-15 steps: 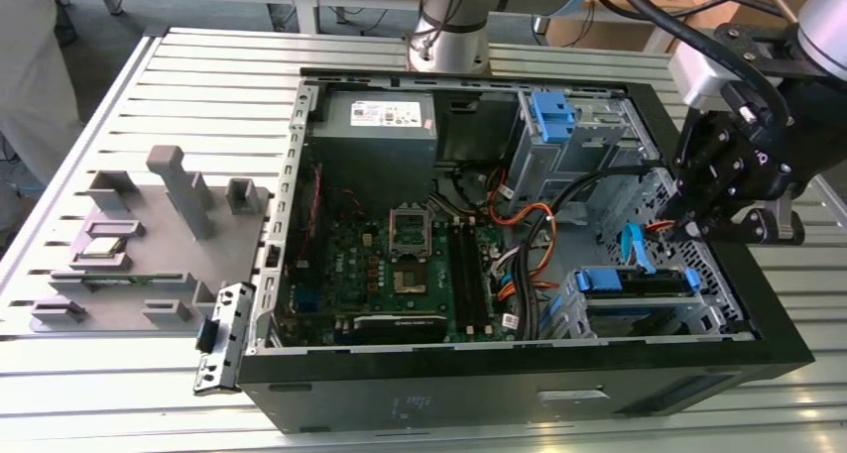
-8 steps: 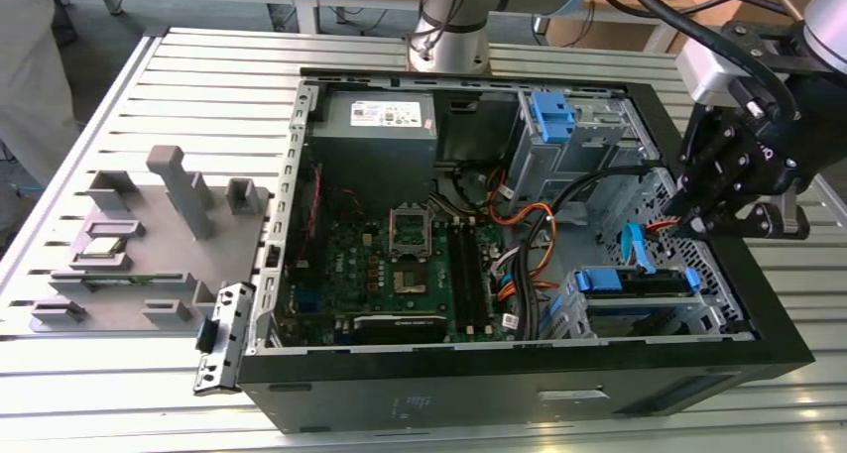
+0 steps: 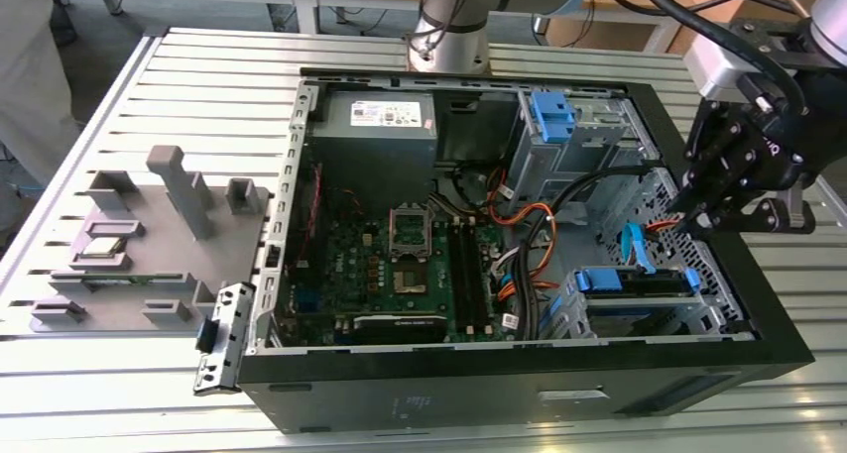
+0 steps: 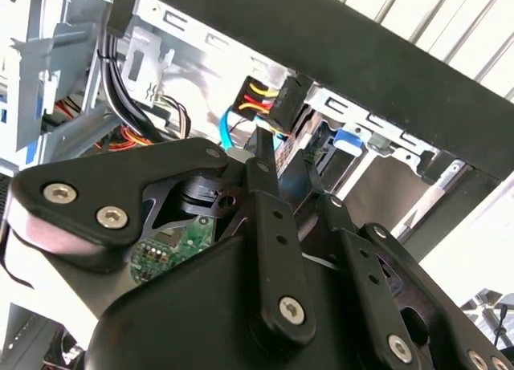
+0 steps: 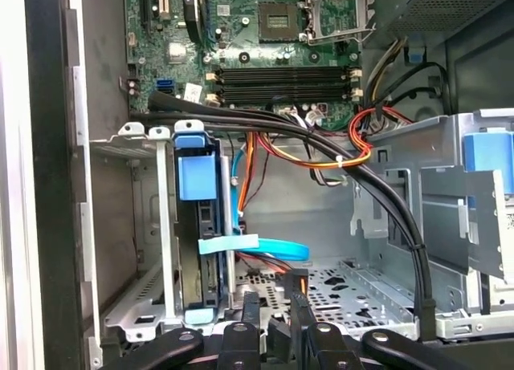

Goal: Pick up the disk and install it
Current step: 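Insert the second disk wire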

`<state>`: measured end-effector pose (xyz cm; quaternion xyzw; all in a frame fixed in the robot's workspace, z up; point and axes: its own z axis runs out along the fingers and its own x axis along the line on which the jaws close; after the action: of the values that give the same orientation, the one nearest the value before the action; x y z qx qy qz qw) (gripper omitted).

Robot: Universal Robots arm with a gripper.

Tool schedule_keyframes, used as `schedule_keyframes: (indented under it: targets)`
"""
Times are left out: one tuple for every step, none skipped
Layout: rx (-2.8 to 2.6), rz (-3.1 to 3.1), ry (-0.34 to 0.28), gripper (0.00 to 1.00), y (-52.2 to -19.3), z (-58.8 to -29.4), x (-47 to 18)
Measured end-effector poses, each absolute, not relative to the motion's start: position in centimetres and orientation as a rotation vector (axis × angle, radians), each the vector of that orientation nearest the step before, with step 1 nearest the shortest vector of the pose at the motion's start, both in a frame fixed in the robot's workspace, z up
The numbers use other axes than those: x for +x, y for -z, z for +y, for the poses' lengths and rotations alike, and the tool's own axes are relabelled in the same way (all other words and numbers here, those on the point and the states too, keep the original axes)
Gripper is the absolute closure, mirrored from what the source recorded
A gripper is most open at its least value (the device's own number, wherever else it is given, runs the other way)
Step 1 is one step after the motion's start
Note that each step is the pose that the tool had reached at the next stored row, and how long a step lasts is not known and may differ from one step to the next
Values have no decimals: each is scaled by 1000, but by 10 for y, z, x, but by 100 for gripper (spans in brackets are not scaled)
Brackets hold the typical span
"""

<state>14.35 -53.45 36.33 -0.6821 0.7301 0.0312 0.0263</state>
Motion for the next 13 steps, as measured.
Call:
schedule_keyframes:
  targets:
    - [-2108,2256,-96,70,-363,-534,144]
    - [-2108,2256,-96,70,-363,-533,145]
    - [-2108,2256,-97,70,-363,-533,146]
    - [-2108,2256,-97,70,-363,-532,147]
    - [-2108,2256,-97,70,-363,-531,148]
    - [-2108,2257,-97,70,-363,-531,149]
    - [-2108,2257,-97,70,-363,-530,149]
    - [-2108,2257,-97,70,-363,-529,150]
    - [-2108,2257,-98,70,-363,-529,151]
    - [-2108,2257,-98,70,-363,-528,152]
    - [-2109,2258,-99,70,-362,-528,153]
    - [-2109,2258,-100,70,-362,-528,154]
    - [-2110,2259,-101,70,-362,-527,156]
